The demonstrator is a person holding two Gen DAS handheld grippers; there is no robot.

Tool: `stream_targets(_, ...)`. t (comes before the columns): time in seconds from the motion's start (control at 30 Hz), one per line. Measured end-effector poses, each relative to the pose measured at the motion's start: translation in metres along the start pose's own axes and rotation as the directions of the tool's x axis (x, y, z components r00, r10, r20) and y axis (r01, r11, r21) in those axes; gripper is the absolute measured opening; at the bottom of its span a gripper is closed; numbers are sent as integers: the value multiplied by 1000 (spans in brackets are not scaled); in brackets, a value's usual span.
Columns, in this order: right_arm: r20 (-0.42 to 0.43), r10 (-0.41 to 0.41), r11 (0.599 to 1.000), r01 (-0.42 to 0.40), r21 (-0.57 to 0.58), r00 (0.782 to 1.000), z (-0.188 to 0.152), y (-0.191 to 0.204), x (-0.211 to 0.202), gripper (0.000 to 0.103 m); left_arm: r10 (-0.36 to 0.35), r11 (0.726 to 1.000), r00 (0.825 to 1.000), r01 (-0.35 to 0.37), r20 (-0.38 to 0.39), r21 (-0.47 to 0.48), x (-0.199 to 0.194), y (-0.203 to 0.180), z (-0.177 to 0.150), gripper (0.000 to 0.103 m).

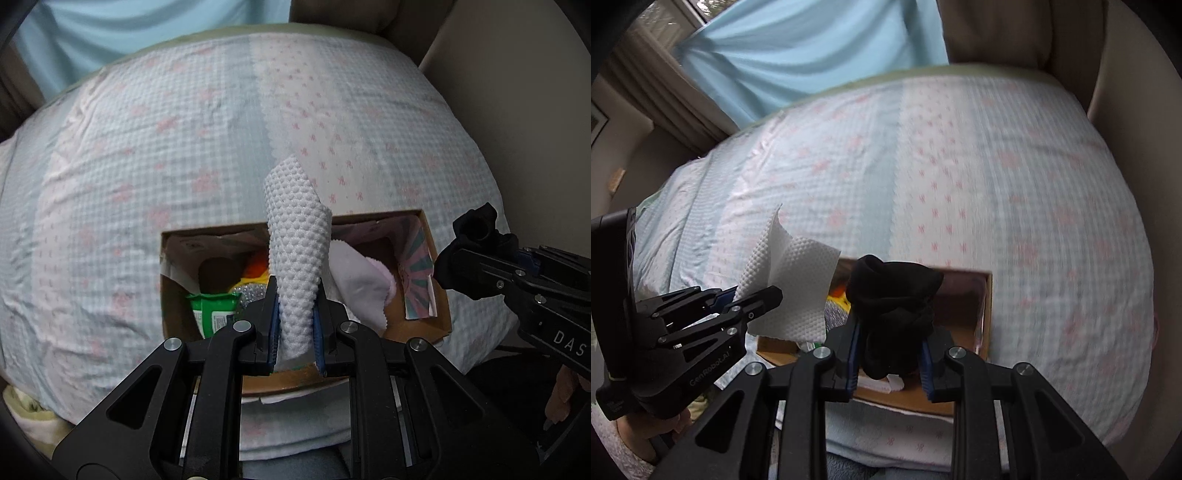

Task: Organize soft objects
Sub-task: 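Carry the white pad and black sock over the box with both tools, then open both tools to drop the pad and sock into the box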

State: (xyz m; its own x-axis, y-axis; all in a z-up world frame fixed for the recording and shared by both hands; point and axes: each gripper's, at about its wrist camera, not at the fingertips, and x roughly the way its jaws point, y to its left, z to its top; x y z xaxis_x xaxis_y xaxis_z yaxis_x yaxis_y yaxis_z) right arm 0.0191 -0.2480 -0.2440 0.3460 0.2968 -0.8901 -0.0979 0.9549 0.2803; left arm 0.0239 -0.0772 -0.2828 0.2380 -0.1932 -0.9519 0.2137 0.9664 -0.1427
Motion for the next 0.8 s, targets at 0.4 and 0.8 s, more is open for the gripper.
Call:
stream_targets(0.4, -181, -79, 987, 103, 126, 980, -26, -30, 81, 24, 45, 998, 988, -39, -146, 43, 71, 10, -7, 13)
stream_targets(0.8, -244, -77, 981, 116, 153, 967, -16, -43, 108, 97, 74, 996, 979, -64, -188, 57, 78, 21, -16, 103)
